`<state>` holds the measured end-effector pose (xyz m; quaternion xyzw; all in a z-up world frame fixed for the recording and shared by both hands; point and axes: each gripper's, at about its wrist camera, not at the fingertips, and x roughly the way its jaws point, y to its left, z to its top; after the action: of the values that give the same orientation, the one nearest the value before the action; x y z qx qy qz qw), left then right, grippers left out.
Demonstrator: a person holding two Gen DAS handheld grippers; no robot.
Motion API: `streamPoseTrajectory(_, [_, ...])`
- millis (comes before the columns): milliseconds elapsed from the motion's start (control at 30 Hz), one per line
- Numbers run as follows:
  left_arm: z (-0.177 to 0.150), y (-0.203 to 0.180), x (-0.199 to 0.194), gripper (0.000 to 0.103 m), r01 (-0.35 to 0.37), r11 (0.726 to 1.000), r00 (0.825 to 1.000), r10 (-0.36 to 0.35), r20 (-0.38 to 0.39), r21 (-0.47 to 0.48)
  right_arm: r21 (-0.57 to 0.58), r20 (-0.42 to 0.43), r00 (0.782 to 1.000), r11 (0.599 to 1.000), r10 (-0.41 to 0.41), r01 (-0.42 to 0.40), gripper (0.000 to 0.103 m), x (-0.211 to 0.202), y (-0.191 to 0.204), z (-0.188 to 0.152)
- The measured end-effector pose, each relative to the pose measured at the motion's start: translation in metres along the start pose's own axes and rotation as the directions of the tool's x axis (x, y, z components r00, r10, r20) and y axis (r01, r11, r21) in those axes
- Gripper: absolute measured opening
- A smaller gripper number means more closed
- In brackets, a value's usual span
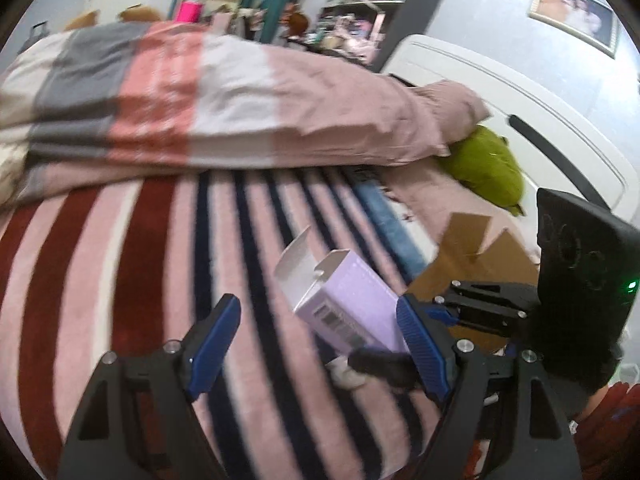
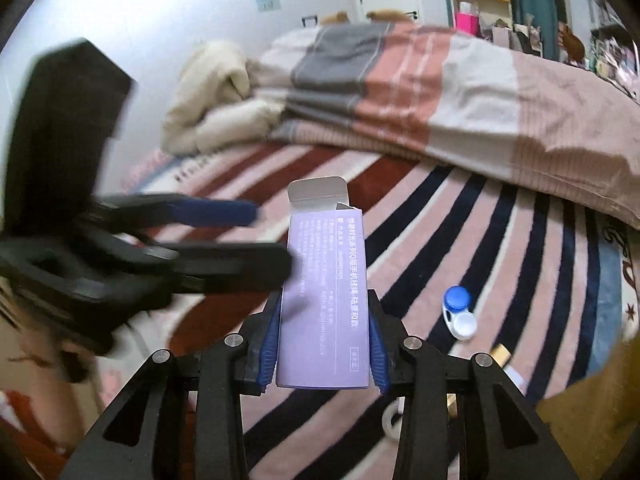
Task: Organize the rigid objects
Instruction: 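Lower the lavender box into the cardboard box and release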
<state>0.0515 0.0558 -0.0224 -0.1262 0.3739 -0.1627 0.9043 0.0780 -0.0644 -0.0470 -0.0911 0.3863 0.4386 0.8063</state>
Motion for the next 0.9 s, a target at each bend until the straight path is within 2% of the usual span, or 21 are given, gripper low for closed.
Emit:
streamPoseTrajectory(100, [0.015,-0.034,0.017,0.075,0.074,0.997,0.997,-0.074,-0.005,0.035,0.024,0.035,0.999,1.0,-0.001,0.0,0.033,-0.034,-0.017,-0.001])
streamPoseTrajectory(233, [0.032,-0.08,0.045,0.053,0.156,0.983,0.987,-0.152,-0.051,0.093,0.077,0.064,0.998,0.997,-0.028,0.024,0.033,-0.073,-0.05,-0.011])
streamPoseTrajectory(333, [0.041,-0.116,0.069,0.052,0.194,0.971,0.979,-0.184,-0.086,0.136,0.124,0.069,0.995,0.99,-0.078,0.069,0.033,-0.096,-0.076,-0.021])
streamPoseTrajectory(533, [0.048,-0.174,0.108,0.051,0.252,0.946,0.961,-0.22,-0.165,0.204,0.237,0.064,0.99,0.966,-0.126,0.107,0.033,-0.14,-0.125,-0.046])
streamPoseTrajectory(800, [0.039,-0.208,0.143,0.051,0.264,0.932,0.946,-0.199,-0.257,0.248,0.297,-0.031,0.985,0.939,-0.17,0.172,0.033,-0.156,-0.159,-0.072])
streamPoseTrajectory(867, [0.036,-0.213,0.147,0.055,0.248,0.93,0.948,-0.175,-0.267,0.271,0.295,-0.054,0.981,0.936,-0.185,0.193,0.034,-0.154,-0.161,-0.076])
streamPoseTrajectory(900, [0.035,-0.215,0.147,0.064,0.236,0.93,0.951,-0.162,-0.262,0.28,0.296,-0.066,0.98,0.934,-0.19,0.201,0.034,-0.154,-0.163,-0.078])
